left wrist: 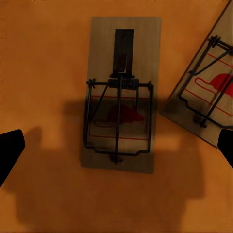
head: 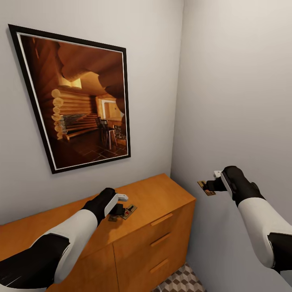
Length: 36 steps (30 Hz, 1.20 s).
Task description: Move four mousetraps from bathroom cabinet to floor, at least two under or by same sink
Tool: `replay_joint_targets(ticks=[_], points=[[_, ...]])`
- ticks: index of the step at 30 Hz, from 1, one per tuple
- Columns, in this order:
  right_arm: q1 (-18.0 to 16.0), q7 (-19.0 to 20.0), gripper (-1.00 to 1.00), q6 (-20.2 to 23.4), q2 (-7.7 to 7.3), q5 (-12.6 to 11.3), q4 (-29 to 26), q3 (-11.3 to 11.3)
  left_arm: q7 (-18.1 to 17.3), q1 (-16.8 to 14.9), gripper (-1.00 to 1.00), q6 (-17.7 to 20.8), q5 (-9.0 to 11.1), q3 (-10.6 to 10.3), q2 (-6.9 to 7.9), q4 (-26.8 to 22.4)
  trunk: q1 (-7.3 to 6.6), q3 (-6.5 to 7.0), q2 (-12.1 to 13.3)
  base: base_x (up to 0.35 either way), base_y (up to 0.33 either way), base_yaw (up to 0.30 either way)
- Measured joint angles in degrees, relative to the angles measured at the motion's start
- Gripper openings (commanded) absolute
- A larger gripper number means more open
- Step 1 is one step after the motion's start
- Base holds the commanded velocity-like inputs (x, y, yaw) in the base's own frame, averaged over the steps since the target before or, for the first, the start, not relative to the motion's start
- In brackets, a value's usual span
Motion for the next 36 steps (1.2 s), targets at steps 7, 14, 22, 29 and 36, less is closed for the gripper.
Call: replay_joint_targets(ticks=[7, 14, 22, 29, 36], points=[[0.0, 0.0, -1.00, 0.0, 0.00, 0.0, 0.0, 0.0, 0.0, 0.0, 1.00, 0.0, 0.0, 0.0, -0.08, -0.1, 0.00, 0.00, 0.0, 0.000, 0.000, 0.000], [0.0, 0.0, -1.00, 0.1, 0.00, -0.1, 0.0, 0.0, 0.0, 0.0, 1.00, 0.0, 0.0, 0.0, -0.09, -0.1, 0.00, 0.00, 0.0, 0.000, 0.000, 0.000], [0.0, 0.0, -1.00, 0.1, 0.44, 0.0, 1.3, 0.0, -0.2, 0.0, 1.00, 0.4, -0.1, 0.0, 0.00, -0.2, 0.00, 0.00, 0.0, 0.000, 0.000, 0.000], [0.0, 0.0, -1.00, -0.1, 0.07, 0.3, 2.4, 0.0, -0.2, 0.0, 1.00, 0.4, -0.1, 0.0, -0.01, -0.2, 0.00, 0.00, 0.0, 0.000, 0.000, 0.000], [0.0, 0.0, -1.00, -0.9, -0.30, 0.4, 3.9, 0.0, -0.3, 0.0, 1.00, 0.3, -0.1, 0.0, -0.04, -0.1, 0.00, 0.00, 0.0, 0.000, 0.000, 0.000]])
